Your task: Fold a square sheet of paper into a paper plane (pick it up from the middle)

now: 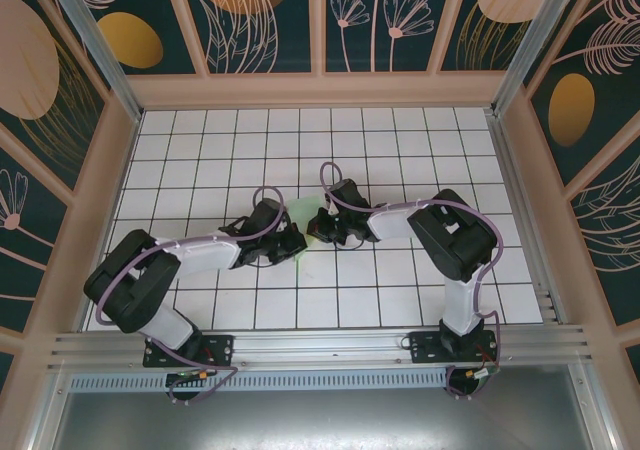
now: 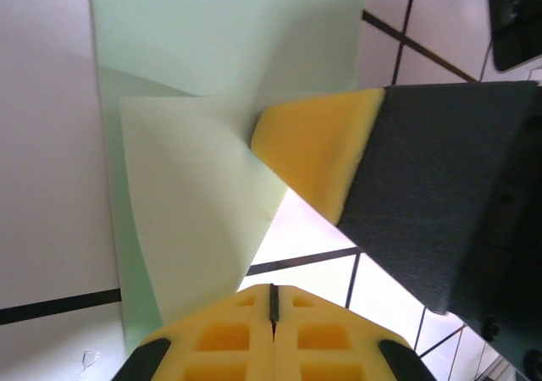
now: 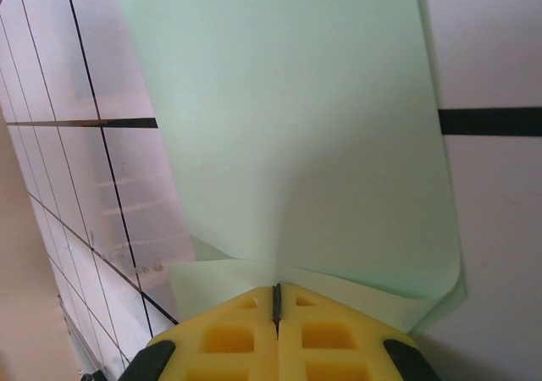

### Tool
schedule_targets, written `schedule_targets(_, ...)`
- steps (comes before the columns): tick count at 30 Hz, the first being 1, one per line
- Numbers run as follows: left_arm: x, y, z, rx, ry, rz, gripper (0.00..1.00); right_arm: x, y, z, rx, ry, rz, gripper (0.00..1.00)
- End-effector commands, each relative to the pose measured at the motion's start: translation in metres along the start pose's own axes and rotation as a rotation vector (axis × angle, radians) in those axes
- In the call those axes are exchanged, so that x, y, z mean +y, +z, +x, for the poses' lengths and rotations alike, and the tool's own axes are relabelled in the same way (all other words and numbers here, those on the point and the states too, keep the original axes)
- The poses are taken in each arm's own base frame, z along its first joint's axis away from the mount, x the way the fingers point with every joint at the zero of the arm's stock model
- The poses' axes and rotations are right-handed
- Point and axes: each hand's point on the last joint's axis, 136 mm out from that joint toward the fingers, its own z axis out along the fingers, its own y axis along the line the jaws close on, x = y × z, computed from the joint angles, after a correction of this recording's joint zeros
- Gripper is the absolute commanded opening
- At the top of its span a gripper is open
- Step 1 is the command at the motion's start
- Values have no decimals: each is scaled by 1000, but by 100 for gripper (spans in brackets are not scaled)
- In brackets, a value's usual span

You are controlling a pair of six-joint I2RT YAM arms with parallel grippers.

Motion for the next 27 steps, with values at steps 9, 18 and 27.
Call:
schedule_targets(9,20,12,15,41,-41,-49,4,-54,1,16,26,84,166,0)
schedule_targets(18,36,12,26,43,-80,-59,4,-58,2,17,31,91,176,0)
schedule_targets(27,5,-4,10,-22,-29,14,4,-65,0,20,35,95,193,0)
